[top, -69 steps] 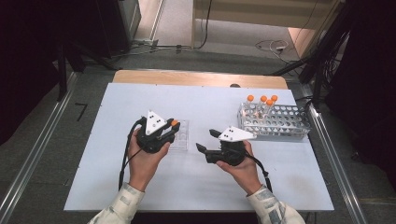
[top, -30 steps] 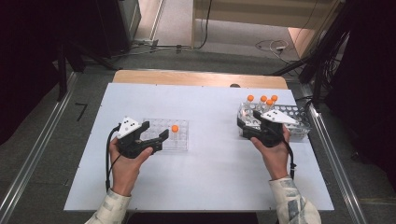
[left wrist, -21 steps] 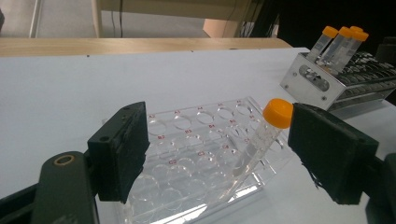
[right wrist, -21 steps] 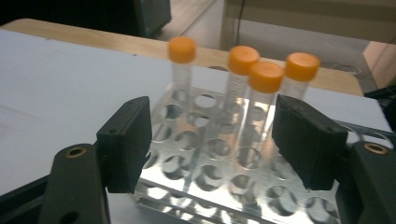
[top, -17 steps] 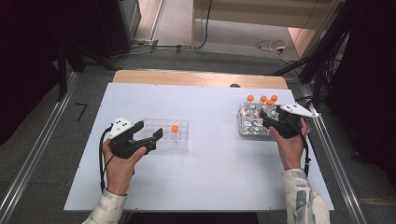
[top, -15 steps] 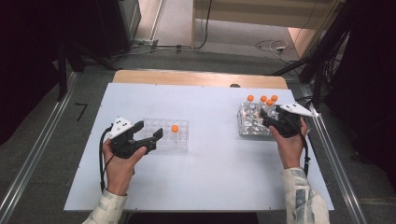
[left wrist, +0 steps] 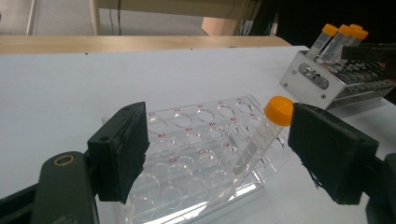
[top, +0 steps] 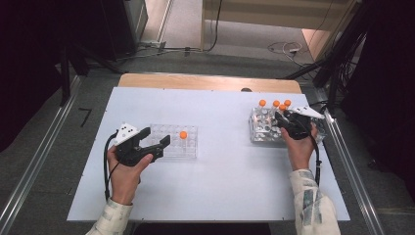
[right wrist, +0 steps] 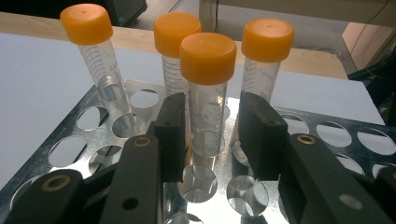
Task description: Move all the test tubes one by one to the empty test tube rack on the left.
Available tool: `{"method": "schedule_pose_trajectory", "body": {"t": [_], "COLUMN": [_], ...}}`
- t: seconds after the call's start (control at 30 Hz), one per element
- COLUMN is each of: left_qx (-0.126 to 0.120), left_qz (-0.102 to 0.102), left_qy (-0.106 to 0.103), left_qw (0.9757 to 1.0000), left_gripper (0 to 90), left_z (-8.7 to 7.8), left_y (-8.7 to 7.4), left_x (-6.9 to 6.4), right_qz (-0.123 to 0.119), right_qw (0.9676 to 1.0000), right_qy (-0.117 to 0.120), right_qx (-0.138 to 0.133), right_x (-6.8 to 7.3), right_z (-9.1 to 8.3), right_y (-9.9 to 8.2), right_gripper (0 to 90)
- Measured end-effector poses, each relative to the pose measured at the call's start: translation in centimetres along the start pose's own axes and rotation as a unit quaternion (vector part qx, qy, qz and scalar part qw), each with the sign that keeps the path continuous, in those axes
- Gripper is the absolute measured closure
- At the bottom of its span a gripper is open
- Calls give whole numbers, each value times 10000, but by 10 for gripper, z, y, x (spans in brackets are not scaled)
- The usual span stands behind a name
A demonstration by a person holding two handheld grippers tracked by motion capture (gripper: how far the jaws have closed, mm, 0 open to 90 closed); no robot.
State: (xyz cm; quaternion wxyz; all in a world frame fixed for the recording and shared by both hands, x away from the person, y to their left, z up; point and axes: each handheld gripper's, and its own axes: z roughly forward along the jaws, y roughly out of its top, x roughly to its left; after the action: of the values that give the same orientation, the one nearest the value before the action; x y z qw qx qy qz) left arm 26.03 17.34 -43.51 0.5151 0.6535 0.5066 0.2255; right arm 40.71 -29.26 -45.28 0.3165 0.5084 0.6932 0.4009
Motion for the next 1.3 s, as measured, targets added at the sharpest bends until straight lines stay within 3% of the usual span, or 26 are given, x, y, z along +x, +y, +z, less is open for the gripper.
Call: {"method": "schedule_pose_trajectory", "body": {"t": [0.3,0.5,0.9,1.13,1.3], "left_qx": [26,20,-1,-13,-14], "left_qz": [1,-14,-17,1,16], "left_qy": [12,19,11,16,16], "left_qw": [10000,10000,10000,10000,10000], "left_gripper": [202,202,196,197,196], "left_z": [0,0,-3,-3,-3], "left_y": [-1,-1,0,0,1], "left_x": [0,2,2,0,0], "right_qz": [-88,-113,-149,-160,-259], "right_qw": [10000,9999,9983,9971,9959], "right_qy": [7,31,85,256,451], "right_qx": [3,-98,-553,-699,-736], "right_x": [2,2,2,6,16], "right_z": [3,-3,-35,-56,-69], "right_y": [-1,5,35,39,39], "right_gripper": [714,716,716,717,716]}}
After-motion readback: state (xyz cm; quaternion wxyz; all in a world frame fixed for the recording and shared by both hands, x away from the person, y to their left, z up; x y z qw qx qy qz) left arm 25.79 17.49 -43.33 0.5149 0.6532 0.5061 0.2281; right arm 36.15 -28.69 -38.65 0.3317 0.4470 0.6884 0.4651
